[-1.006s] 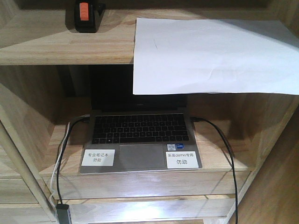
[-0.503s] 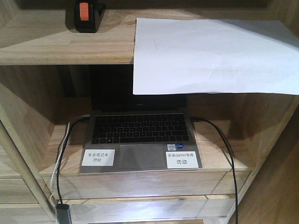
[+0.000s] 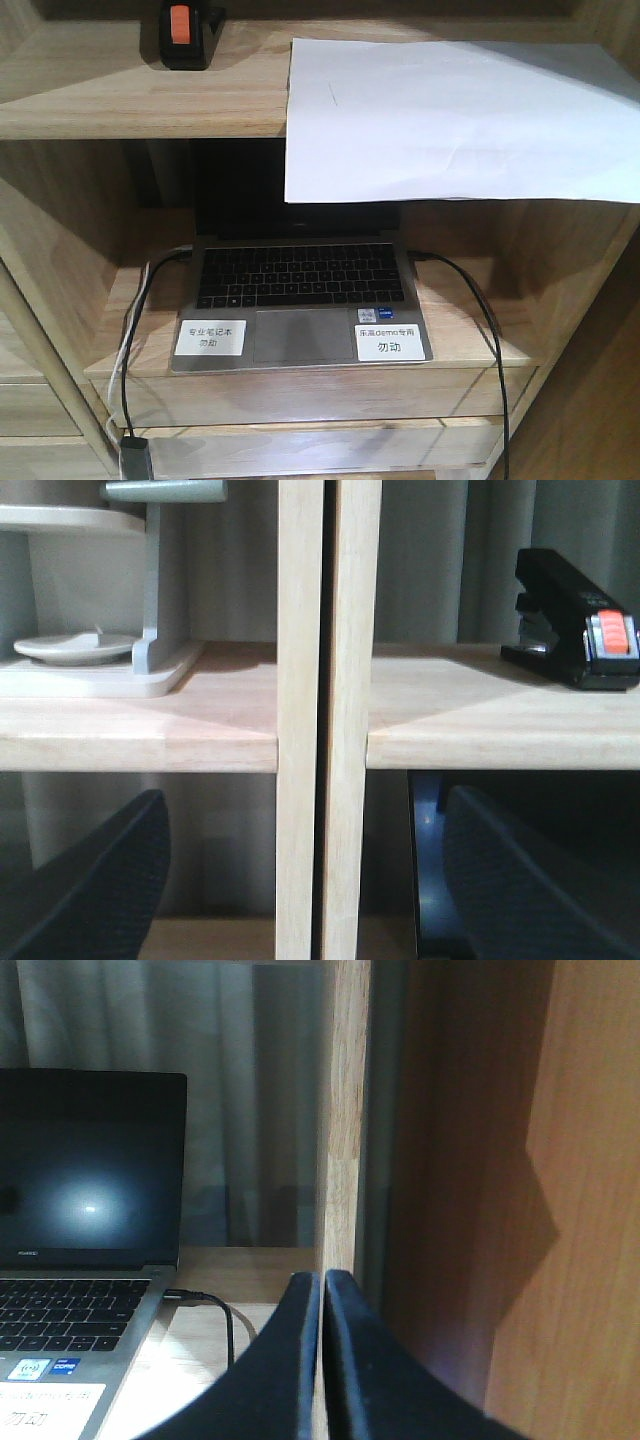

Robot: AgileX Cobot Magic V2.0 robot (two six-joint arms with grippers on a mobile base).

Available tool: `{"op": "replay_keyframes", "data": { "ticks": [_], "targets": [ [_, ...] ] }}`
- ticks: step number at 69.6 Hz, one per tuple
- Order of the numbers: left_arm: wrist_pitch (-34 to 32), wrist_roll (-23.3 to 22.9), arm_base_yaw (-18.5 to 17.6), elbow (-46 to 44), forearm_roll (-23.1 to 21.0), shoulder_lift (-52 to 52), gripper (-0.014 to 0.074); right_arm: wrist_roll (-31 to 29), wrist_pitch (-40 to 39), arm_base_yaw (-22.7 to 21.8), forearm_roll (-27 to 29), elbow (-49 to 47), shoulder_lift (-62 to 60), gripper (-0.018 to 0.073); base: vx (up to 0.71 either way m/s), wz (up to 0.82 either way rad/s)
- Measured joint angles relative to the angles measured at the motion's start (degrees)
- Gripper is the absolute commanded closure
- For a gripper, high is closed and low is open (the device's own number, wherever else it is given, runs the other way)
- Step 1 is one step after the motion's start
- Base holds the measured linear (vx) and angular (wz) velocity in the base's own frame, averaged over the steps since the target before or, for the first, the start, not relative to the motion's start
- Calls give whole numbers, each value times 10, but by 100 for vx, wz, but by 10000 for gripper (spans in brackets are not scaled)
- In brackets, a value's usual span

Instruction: Grab stapler and paper to desk for stapling

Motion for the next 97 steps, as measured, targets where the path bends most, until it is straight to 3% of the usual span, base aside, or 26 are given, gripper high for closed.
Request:
{"op": "replay_keyframes", "data": {
  "ticks": [16,22,33,50,57,75,89,97],
  "targets": [
    [42,0,-2,-30,0,5,65,0,0,0,0,0,0,568,0,0],
    [55,0,-21,-63,0,16,68,0,0,0,0,0,0,568,0,0],
    [58,7,-90,-126,0,69,69,0,0,0,0,0,0,568,0,0],
    [58,56,-211,-213,0,216,69,0,0,0,0,0,0,568,0,0],
    [59,61,-241,-259,0,284,69,0,0,0,0,0,0,568,0,0],
    [100,63,-262,-441,0,453,69,0,0,0,0,0,0,568,0,0],
    [208,46,-262,-630,1,583,69,0,0,0,0,0,0,568,0,0],
    [275,4,-262,-744,33,651,69,0,0,0,0,0,0,568,0,0]
  ]
}}
